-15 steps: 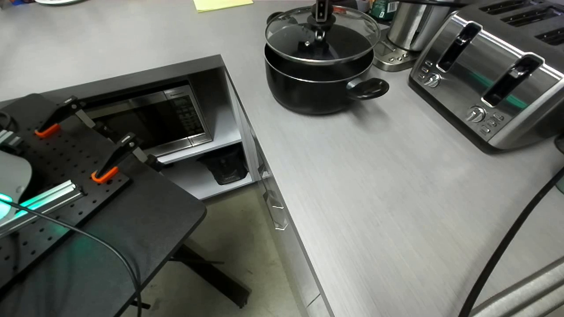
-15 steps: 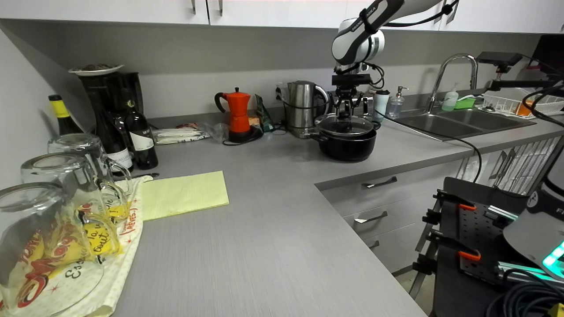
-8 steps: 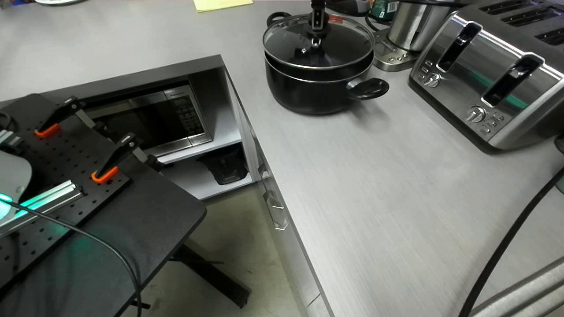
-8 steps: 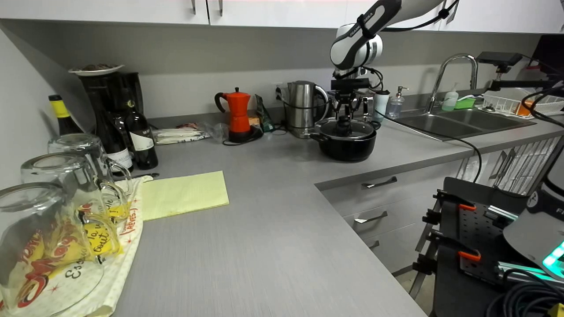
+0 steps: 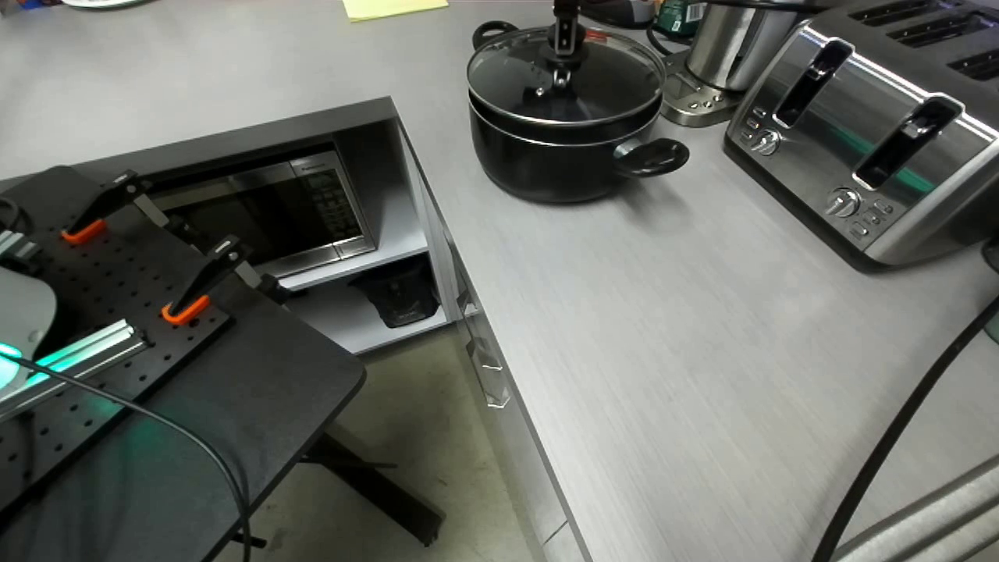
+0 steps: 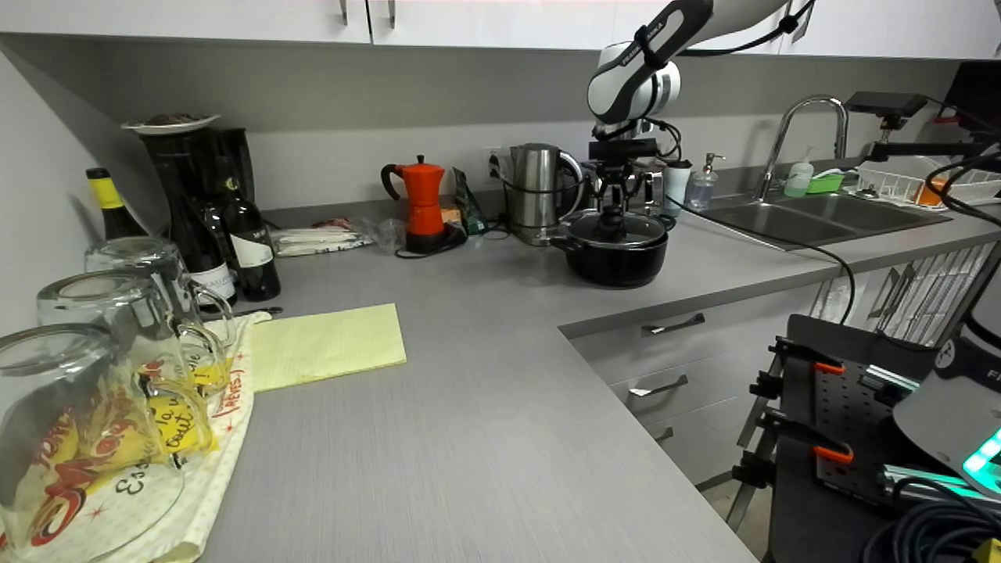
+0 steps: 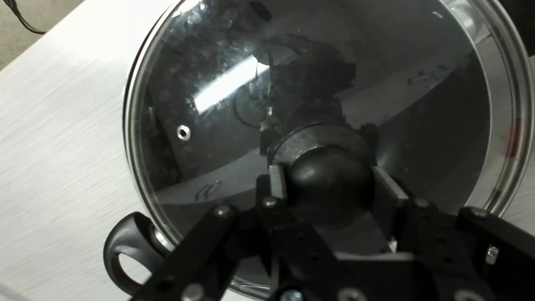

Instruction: Put the lid on the pot

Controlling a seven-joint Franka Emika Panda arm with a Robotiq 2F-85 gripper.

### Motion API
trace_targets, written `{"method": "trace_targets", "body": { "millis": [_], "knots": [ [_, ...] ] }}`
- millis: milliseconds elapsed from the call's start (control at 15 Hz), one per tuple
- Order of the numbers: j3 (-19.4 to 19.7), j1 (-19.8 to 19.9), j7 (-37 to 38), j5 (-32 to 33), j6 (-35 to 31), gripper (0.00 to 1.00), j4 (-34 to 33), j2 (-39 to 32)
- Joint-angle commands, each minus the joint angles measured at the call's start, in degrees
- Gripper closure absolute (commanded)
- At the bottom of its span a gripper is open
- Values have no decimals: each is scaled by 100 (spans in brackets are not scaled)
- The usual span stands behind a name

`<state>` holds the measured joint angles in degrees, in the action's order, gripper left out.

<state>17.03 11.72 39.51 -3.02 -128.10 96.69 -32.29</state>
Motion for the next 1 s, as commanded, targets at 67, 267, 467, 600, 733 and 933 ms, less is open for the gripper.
{"method": "trace_targets", "body": {
  "millis": [67,267,467,600,733,933],
  "knots": [
    [64,-35,107,40,68,75,-37,74],
    [69,-23,96,29,48,75,1,91],
    [72,-7,85,9,19,75,52,108],
    [68,16,71,-19,9,75,76,112],
    [61,34,60,-43,8,75,77,108],
    [49,47,51,-69,26,75,55,85]
  ]
}}
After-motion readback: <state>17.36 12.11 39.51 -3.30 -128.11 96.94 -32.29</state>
